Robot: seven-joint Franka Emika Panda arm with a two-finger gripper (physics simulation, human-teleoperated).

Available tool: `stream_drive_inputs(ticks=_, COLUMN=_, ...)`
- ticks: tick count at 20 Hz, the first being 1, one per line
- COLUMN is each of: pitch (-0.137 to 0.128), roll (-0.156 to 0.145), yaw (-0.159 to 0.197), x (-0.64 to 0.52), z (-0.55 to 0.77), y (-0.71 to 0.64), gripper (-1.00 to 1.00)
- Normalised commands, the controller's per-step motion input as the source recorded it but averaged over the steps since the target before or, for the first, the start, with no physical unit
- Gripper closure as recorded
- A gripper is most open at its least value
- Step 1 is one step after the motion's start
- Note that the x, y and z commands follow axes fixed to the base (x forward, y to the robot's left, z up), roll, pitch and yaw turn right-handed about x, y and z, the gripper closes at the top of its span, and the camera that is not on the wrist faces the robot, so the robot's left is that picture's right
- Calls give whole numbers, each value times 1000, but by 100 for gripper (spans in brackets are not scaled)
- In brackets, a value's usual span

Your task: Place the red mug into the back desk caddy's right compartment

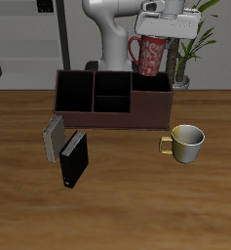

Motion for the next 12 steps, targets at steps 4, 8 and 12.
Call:
stream_drive_inputs(ticks=4, pitch=20, roll=-22, yaw=-22, x=114, z=-66, y=-4, gripper=100)
stream_drive_inputs(ticks=8, pitch=9, roll=7, yaw=-4, x=43, z=-68, y=62, gripper=100)
stream_drive_inputs(ticks=12, pitch=36, roll=50, yaw=-37, x=55, z=-108, y=82, gripper=100)
